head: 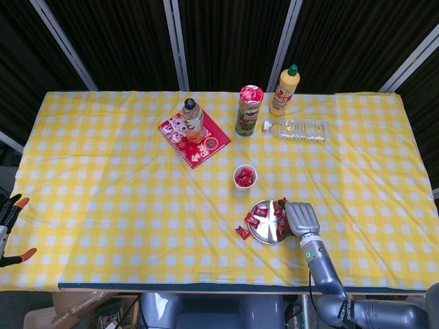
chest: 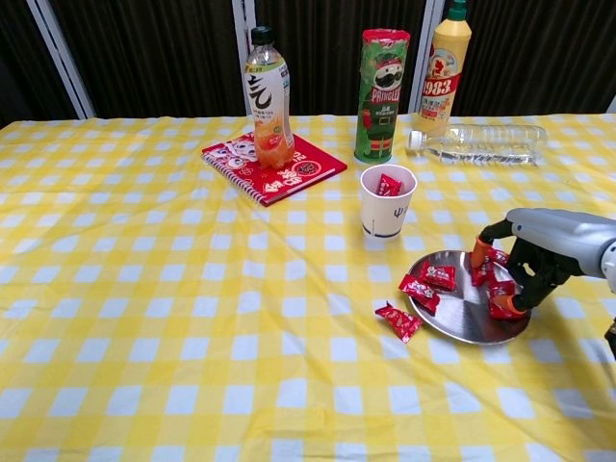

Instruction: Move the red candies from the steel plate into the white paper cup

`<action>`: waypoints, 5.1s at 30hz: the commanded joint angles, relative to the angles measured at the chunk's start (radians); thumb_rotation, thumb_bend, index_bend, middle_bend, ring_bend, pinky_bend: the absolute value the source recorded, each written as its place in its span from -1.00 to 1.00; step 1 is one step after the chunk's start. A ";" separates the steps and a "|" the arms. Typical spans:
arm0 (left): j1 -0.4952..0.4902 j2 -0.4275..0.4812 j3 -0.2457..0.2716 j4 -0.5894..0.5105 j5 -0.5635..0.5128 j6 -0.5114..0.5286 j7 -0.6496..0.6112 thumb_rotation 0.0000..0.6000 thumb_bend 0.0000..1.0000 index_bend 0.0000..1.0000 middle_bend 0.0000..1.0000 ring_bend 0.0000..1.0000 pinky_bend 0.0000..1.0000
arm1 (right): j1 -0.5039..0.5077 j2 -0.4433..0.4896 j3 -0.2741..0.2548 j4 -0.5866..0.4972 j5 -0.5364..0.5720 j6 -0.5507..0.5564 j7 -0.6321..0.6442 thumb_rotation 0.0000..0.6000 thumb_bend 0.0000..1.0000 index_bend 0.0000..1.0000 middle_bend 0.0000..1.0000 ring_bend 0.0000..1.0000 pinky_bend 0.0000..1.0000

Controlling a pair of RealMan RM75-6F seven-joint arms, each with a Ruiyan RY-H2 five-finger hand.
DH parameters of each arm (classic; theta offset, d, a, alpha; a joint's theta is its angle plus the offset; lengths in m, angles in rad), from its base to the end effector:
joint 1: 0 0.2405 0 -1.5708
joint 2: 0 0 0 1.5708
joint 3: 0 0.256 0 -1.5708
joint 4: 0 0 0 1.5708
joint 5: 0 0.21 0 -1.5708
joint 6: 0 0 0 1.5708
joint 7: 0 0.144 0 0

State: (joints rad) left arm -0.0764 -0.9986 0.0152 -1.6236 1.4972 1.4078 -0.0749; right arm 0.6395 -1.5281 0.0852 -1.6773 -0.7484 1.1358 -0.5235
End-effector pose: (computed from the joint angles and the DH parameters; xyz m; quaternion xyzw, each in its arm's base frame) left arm -0.3297 0.1638 0.1799 -0.6170 -0.4220 -0.3318 0.5755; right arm -0.2007 -0.2892 -0.0162 0.6703 -0.5051 0.2689 0.4726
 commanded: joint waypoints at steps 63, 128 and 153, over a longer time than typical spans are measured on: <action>-0.001 0.007 0.003 0.000 0.000 -0.009 -0.028 1.00 -0.96 -1.00 -1.00 -1.00 -1.00 | -0.020 0.063 0.085 -0.107 -0.056 0.012 -0.009 1.00 0.04 0.27 0.65 0.71 0.94; -0.001 0.012 0.004 -0.002 0.000 -0.006 -0.040 1.00 -0.96 -1.00 -1.00 -1.00 -1.00 | 0.035 0.060 0.013 -0.187 -0.074 0.103 -0.017 1.00 -0.19 -0.33 0.65 0.71 0.94; -0.003 0.005 0.002 0.005 0.000 -0.009 -0.030 1.00 -0.96 -1.00 -1.00 -1.00 -1.00 | -0.014 -0.087 0.008 0.051 -0.078 -0.013 0.092 1.00 -0.19 -0.26 0.65 0.71 0.94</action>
State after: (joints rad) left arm -0.0789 -0.9942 0.0172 -1.6171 1.4967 1.3990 -0.1051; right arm 0.6273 -1.6095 0.0896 -1.6361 -0.8308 1.1294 -0.4352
